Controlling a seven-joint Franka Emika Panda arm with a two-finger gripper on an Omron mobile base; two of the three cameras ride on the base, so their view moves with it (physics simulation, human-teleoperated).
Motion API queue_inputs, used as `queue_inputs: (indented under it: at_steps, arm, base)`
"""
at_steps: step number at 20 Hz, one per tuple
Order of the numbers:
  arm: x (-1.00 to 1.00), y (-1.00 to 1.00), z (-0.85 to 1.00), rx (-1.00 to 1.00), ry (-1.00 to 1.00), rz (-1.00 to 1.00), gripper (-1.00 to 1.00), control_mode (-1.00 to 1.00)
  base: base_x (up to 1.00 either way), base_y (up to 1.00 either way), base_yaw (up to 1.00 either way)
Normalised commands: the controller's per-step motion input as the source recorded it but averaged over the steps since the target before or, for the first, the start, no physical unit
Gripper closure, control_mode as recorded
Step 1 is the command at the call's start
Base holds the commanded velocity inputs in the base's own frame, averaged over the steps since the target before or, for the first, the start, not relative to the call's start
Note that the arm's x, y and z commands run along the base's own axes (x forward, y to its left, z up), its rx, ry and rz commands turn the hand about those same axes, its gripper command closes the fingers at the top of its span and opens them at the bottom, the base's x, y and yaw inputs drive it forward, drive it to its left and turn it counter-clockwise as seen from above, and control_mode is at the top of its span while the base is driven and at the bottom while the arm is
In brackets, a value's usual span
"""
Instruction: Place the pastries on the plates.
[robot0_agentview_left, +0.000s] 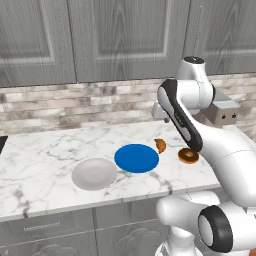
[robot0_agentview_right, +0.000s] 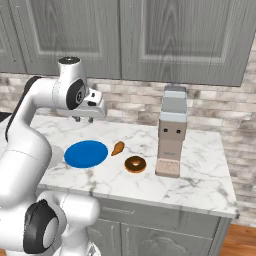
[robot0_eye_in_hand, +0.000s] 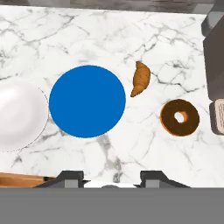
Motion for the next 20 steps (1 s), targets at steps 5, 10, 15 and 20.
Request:
queue_inputs:
  at_steps: [5, 10, 15, 20]
  arm:
    - [0.0, 0.0, -0.16, -0.02, 0.0, 0.0, -1.0, -1.0]
    - [0.2, 0.0, -0.33, -0.06, 0.0, -0.05, -1.0, -1.0]
    - [0.27, 0.0, -0.49, -0.04, 0.0, -0.08, -1.0, -1.0]
    - [0.52, -0.11, -0.45, -0.02, 0.01, -0.12, -1.0, -1.0]
  base:
    - [0.0, 0.0, 0.0]
    - [0.0, 0.0, 0.0]
    - [0.0, 0.0, 0.0]
    - [0.0, 0.0, 0.0]
